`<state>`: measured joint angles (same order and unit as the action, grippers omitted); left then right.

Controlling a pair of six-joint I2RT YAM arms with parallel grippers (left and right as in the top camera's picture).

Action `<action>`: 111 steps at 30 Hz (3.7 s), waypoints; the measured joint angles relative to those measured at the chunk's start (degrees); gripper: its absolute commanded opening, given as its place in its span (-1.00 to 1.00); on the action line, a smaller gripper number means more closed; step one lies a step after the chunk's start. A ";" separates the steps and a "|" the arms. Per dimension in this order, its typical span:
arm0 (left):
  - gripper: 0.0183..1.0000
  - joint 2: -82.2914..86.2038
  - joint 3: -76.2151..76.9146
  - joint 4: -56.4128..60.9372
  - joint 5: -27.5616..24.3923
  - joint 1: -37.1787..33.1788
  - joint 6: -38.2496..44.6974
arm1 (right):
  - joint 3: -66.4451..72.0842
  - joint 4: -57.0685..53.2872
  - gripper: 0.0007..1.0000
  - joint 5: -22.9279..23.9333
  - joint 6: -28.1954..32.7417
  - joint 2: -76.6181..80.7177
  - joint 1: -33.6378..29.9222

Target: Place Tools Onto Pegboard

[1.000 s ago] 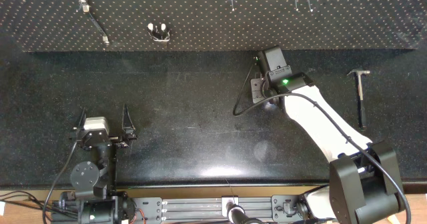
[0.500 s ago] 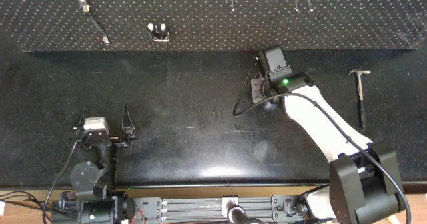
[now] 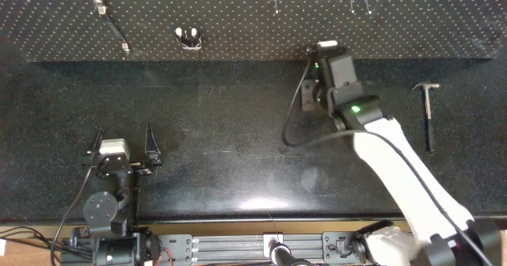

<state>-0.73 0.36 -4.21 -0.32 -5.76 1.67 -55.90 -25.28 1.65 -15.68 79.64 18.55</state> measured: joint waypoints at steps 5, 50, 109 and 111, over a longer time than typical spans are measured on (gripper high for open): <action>0.99 0.00 0.00 0.00 0.00 0.00 0.02 | 0.00 0.11 -0.85 0.00 0.33 -8.81 0.13; 0.99 0.00 0.00 0.00 0.00 0.00 0.02 | 0.02 33.24 -0.86 3.02 26.77 -2.47 11.28; 0.99 0.00 0.00 0.00 0.00 0.00 0.00 | 0.00 50.36 0.73 17.99 31.54 14.45 13.35; 0.99 0.00 0.00 0.00 0.00 0.00 0.00 | 0.00 49.70 0.76 17.99 31.63 14.16 13.35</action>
<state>-0.73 0.36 -4.21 -0.32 -5.76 1.67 -55.90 24.43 19.64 15.94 93.80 31.90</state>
